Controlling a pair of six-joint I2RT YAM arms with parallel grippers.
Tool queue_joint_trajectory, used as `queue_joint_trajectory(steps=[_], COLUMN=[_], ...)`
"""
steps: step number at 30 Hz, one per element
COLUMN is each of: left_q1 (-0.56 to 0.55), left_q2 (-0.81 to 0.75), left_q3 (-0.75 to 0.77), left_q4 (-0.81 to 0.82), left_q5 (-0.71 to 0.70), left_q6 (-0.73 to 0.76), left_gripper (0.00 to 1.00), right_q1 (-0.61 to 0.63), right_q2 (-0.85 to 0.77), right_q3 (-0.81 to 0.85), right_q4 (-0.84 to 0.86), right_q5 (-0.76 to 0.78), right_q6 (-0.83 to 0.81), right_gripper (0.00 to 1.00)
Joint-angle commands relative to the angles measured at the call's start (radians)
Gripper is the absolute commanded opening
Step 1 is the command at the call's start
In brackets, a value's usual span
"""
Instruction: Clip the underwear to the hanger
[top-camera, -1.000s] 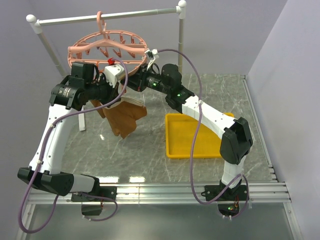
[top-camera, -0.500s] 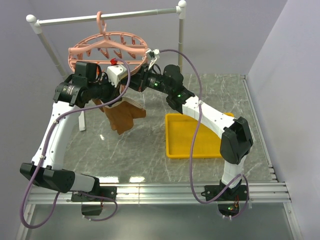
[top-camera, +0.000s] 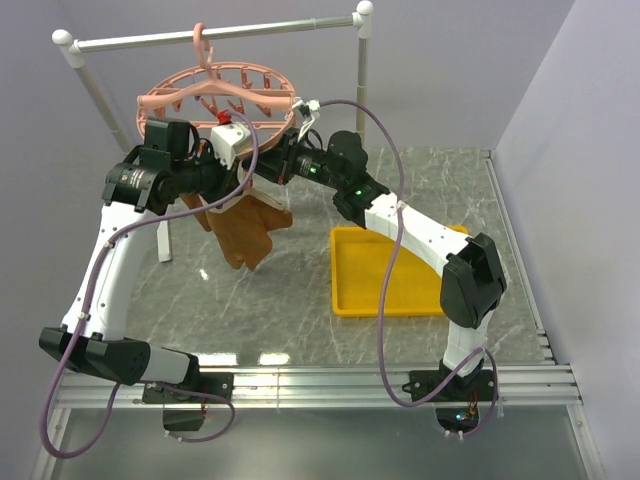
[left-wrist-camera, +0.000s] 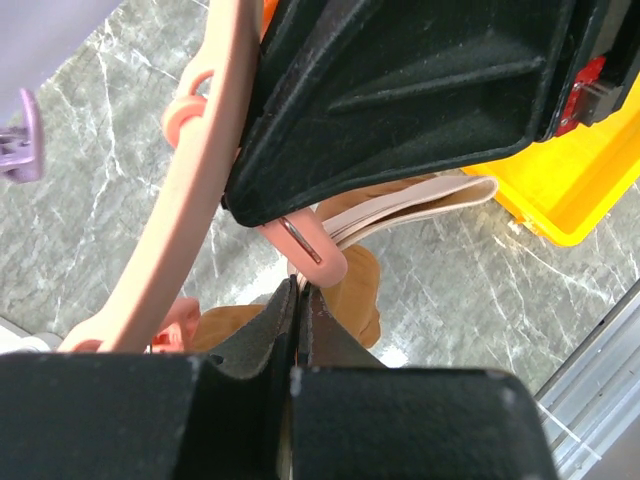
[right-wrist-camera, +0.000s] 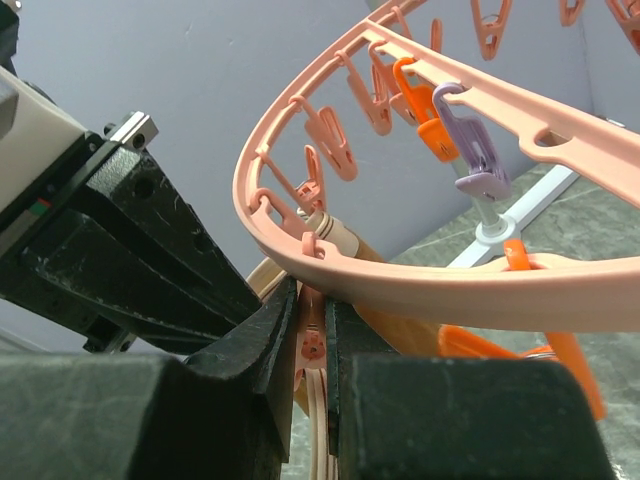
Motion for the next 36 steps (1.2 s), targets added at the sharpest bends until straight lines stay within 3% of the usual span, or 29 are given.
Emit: queue_joint_trajectory(steps=[1, 21, 36], left_q1=[0.009, 0.048, 0.059], left_q2=[-0.011, -0.014, -0.013], left_q3=[0.048, 0.101, 0.103], left_q4=[0.017, -0.024, -0.107], left_q5=[0.028, 0.088, 0.259], left_q6=[0.003, 0.046, 0.136], left_gripper=[0.00, 0.00, 0.00], right_q1=[0.005, 0.005, 0.005], right_q2=[-0.023, -0.041, -0.054], right_q3=[-0.013, -0.047, -0.085], right_q4=[0.025, 0.046, 0.156], right_q5=[-0.066, -0.095, -0.118], right_q6=[-0.030, -0.156, -0.153], right_gripper=[0.00, 0.00, 0.00])
